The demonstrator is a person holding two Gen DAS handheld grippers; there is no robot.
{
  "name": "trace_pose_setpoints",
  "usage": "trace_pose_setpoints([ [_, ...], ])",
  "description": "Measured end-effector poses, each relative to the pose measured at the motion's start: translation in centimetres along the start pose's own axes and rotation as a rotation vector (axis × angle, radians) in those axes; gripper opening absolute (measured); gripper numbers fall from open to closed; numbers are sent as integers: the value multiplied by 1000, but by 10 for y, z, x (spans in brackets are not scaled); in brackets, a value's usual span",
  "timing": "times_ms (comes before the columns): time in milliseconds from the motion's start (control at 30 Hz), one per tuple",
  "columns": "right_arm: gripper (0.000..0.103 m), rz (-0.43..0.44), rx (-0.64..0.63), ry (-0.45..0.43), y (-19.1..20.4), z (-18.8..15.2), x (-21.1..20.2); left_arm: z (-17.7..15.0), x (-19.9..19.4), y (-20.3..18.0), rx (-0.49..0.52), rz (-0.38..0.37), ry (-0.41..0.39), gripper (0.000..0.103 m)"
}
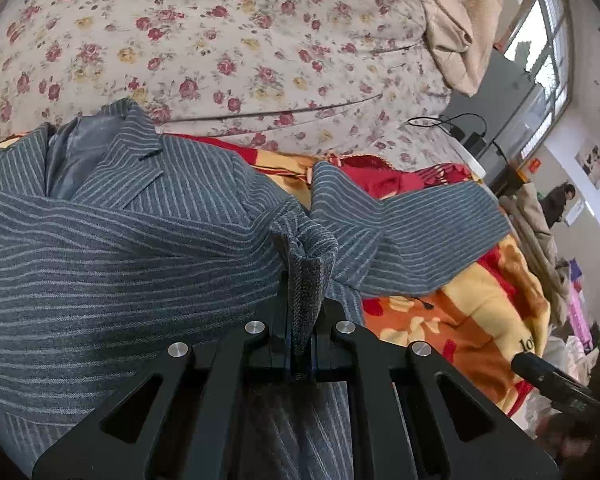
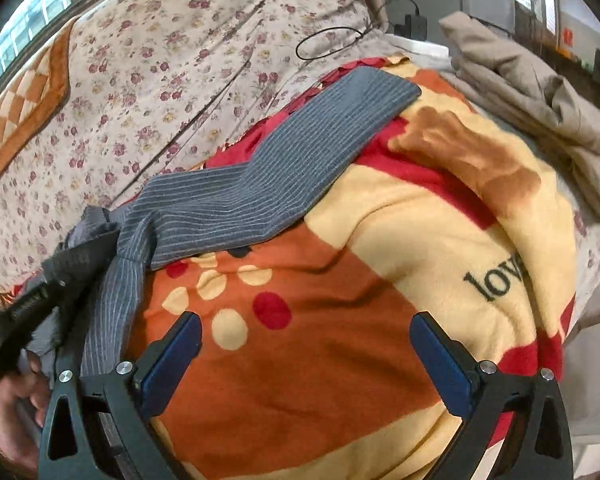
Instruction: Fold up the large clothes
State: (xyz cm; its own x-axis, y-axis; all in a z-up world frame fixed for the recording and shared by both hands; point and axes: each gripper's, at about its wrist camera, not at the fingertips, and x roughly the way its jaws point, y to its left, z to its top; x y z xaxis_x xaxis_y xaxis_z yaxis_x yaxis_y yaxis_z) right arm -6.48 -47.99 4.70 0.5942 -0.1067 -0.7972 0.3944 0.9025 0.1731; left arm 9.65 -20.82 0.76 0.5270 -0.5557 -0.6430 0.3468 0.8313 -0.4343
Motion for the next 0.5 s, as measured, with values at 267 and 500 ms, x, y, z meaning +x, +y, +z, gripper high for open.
trace_pose_setpoints([
  [267,103,31,11,0,1,-1,0,-17,16,7,-52,-9,87,24],
  [500,103,3,12,-16,8,1,0,-6,-31,21,-92,-85,57,36],
])
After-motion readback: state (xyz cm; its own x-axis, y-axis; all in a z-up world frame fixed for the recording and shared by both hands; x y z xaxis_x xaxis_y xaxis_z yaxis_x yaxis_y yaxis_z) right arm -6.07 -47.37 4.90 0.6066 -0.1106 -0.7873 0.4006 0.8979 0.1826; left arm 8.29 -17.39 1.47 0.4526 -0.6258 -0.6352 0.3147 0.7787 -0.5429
